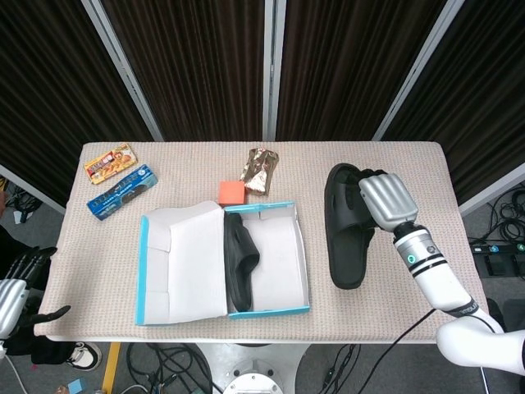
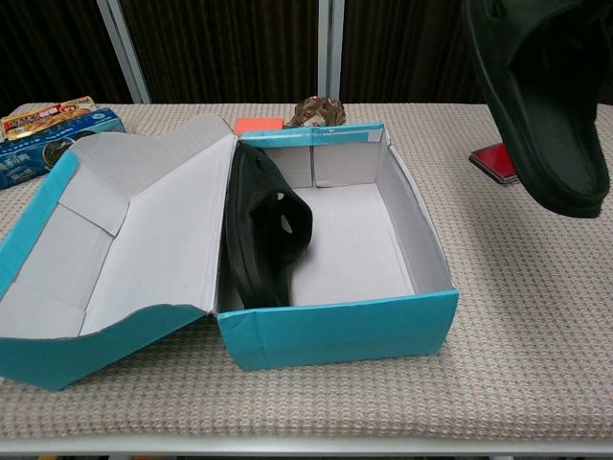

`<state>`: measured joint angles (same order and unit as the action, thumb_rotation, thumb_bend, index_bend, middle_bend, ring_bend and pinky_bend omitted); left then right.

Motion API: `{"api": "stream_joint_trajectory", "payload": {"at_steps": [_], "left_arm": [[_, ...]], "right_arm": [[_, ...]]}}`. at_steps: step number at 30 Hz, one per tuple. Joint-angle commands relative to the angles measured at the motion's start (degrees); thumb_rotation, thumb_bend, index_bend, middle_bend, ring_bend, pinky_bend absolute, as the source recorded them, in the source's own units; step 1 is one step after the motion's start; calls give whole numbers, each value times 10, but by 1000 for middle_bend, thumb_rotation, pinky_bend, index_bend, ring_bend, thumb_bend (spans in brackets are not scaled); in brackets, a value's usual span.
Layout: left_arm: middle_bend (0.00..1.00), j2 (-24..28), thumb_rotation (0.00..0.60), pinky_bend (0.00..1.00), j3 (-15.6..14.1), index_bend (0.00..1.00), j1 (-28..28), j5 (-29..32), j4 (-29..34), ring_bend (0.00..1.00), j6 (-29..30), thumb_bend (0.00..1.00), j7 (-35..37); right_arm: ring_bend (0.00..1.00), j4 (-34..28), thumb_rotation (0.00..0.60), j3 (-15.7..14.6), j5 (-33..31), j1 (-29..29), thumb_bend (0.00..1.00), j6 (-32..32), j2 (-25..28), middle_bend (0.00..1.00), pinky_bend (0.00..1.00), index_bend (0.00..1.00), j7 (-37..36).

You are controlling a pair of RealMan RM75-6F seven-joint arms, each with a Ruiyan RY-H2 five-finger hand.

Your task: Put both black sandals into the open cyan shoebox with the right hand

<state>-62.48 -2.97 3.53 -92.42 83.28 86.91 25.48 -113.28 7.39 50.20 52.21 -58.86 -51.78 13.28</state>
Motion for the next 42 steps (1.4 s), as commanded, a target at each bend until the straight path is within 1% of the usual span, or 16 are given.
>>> {"api": "stream_joint_trajectory", "payload": {"at_steps": [1,4,8,11,14,17,23,27,30,37,42], "left_arm": [[104,0,600,83,0,85,-1,1,0,0,1,71,1],[104,1,600,83,0,85,-3,3,-2,0,1,71,4],[104,0,600,83,0,85,-5,3,-5,0,3,71,9],[104,1,600,83,0,85,-5,4,-7,0,4,72,10],[104,1,600,83,1,85,-7,5,-10,0,5,71,12],[104,1,600,83,2,85,-8,7,-13,0,7,71,14],[104,-4,600,83,3,85,-8,6,-19,0,8,71,11],[104,-6,600,83,5,85,-9,7,-22,0,11,71,10],[104,-8,600,84,6,85,-10,7,-25,0,13,71,9],[104,-16,600,84,9,85,-12,6,-36,0,22,72,3],[104,-20,600,83,11,85,-13,6,-43,0,25,72,-2]], "right_arm": [[298,6,600,22,31,-11,49,5,-26,584,357,634,-26],[309,19,600,35,53,-12,49,-1,-65,584,370,635,-42],[332,45,600,48,74,-16,49,-1,-126,589,396,638,-87],[336,76,600,52,97,-23,50,-3,-173,590,403,640,-127],[362,108,600,54,123,-33,51,-7,-212,590,430,641,-170],[372,136,600,57,153,-44,51,-10,-241,593,442,643,-220],[382,186,600,58,208,-57,51,7,-274,597,454,647,-340],[382,214,600,57,225,-60,48,22,-291,597,454,648,-396],[382,236,600,54,233,-61,48,37,-302,597,455,648,-425],[382,285,600,41,258,-66,48,51,-326,596,455,649,-457],[382,315,600,41,276,-66,50,50,-344,596,455,649,-485]]}}
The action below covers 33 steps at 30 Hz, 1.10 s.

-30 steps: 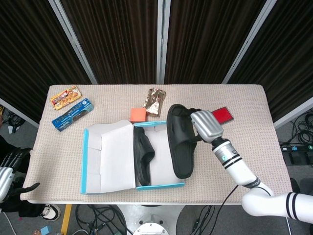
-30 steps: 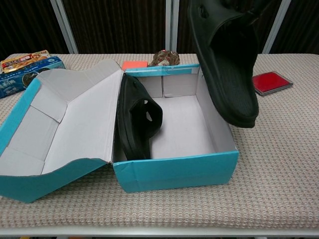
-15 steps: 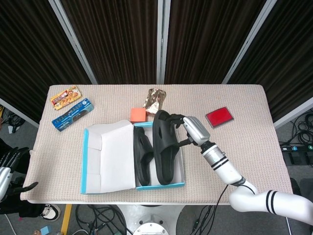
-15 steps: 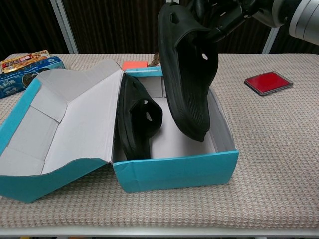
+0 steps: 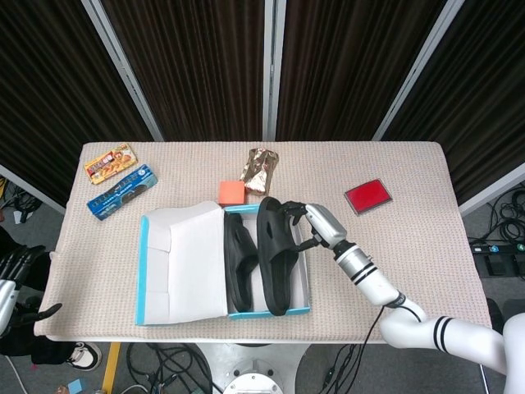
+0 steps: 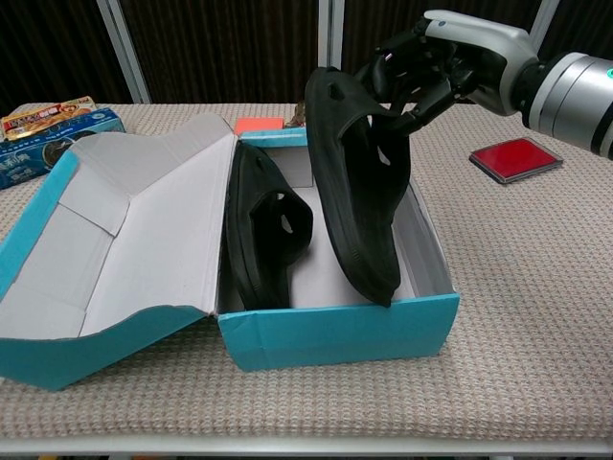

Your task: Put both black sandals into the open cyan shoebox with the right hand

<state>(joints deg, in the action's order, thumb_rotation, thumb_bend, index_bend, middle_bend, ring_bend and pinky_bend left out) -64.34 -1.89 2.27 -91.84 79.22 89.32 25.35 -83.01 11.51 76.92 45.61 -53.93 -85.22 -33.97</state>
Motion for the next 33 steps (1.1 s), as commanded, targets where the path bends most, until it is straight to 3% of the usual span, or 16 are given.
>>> {"api": "stream_joint_trajectory", "payload": {"at_steps": [1,21,33], "left_arm": [[104,-2,600,83,1,85,0,1,-3,0,1,72,0],[104,-10,600,83,4,85,-1,5,-19,0,0,72,7],[104,-14,600,83,6,85,-3,7,-26,0,3,72,4]], "right_arm": [[382,18,600,1,12,1,50,1,-12,596,455,649,-16],[382,103,600,-10,41,23,55,36,-45,595,455,651,-9],[382,130,600,-17,58,37,70,32,-55,595,455,653,69]]}}
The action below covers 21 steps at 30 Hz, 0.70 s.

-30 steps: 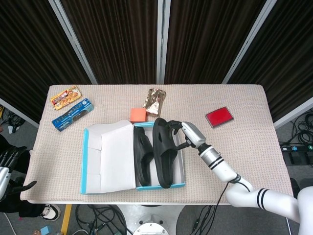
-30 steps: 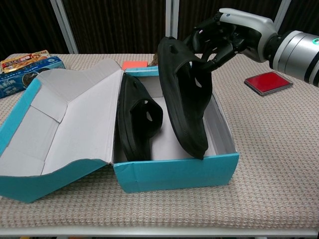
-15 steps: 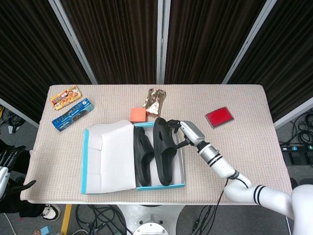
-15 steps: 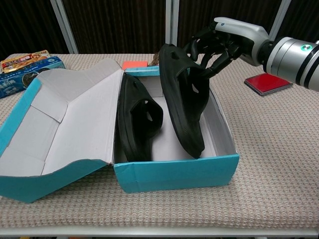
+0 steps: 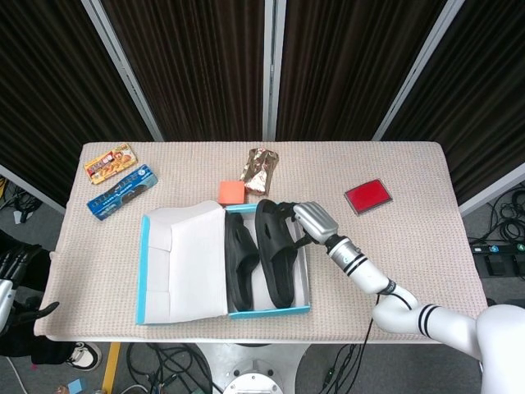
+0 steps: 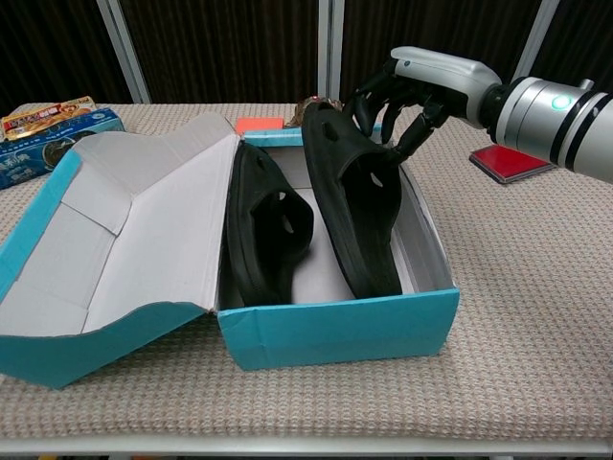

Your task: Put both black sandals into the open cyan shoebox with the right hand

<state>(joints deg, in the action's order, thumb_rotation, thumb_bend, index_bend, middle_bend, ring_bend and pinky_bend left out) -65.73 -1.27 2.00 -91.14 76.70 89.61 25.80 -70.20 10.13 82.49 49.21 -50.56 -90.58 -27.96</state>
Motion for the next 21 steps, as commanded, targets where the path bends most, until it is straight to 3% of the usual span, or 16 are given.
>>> {"api": "stream_joint_trajectory", "payload": {"at_steps": [1,16,21], "left_arm": [[104,-1,600,83,0,85,0,0,-1,0,0,71,0],[105,-1,600,83,0,85,0,-2,-2,0,1,72,0],[105,-1,600,83,0,85,0,-4,0,0,3,72,1]], "right_arm": [[383,1,600,-4,2,1,70,-1,-1,595,455,653,11],[378,-9,600,-13,-1,1,9,12,3,567,448,644,30],[236,-31,600,-16,-7,7,0,40,25,435,366,427,23]]}}
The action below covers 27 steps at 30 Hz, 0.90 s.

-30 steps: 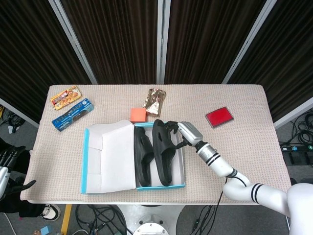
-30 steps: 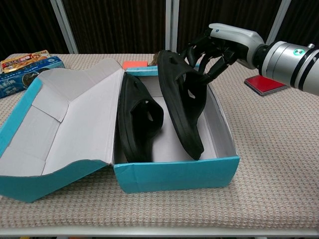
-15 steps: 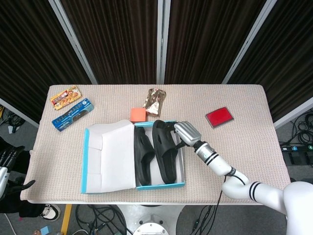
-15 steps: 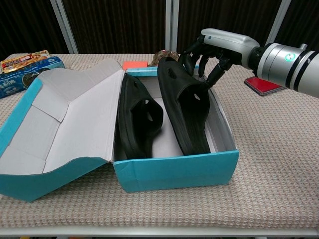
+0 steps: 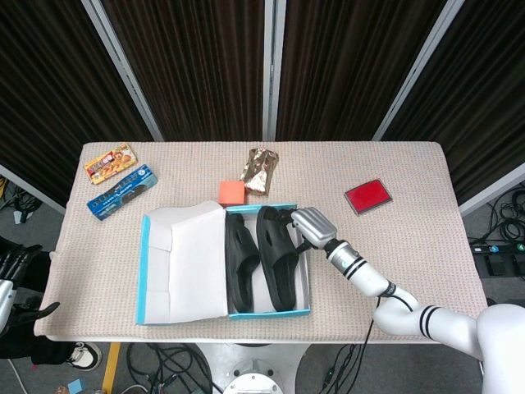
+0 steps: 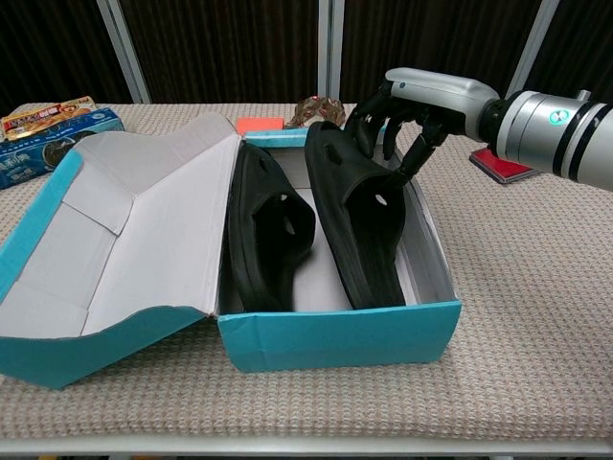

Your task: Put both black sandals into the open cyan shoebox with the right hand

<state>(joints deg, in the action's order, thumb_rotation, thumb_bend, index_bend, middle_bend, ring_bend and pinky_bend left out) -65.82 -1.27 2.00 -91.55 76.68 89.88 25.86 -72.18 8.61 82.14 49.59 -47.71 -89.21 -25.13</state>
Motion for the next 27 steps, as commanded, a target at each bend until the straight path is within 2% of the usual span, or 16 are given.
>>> {"api": "stream_joint_trajectory", "payload": {"at_steps": [1,6,9,23,27], "left_arm": [[105,0,600,83,0,85,0,0,1,0,0,71,0],[105,2,600,84,0,85,0,-1,4,0,0,71,3],[105,2,600,83,0,85,1,-1,6,0,0,71,4],[105,5,600,84,-2,85,1,-5,14,0,1,71,3],[105,5,600,83,-2,85,1,-5,15,0,3,72,5]], "right_arm": [[193,-15,600,-1,-4,4,0,15,15,394,331,376,-7],[33,-37,600,-1,-9,8,0,34,41,218,205,170,-13],[3,-55,600,3,-14,7,0,35,56,179,187,108,-17],[0,-158,600,14,-27,-4,0,30,139,159,187,51,18],[0,-207,600,25,-30,-10,0,26,158,163,187,48,-30]]}}
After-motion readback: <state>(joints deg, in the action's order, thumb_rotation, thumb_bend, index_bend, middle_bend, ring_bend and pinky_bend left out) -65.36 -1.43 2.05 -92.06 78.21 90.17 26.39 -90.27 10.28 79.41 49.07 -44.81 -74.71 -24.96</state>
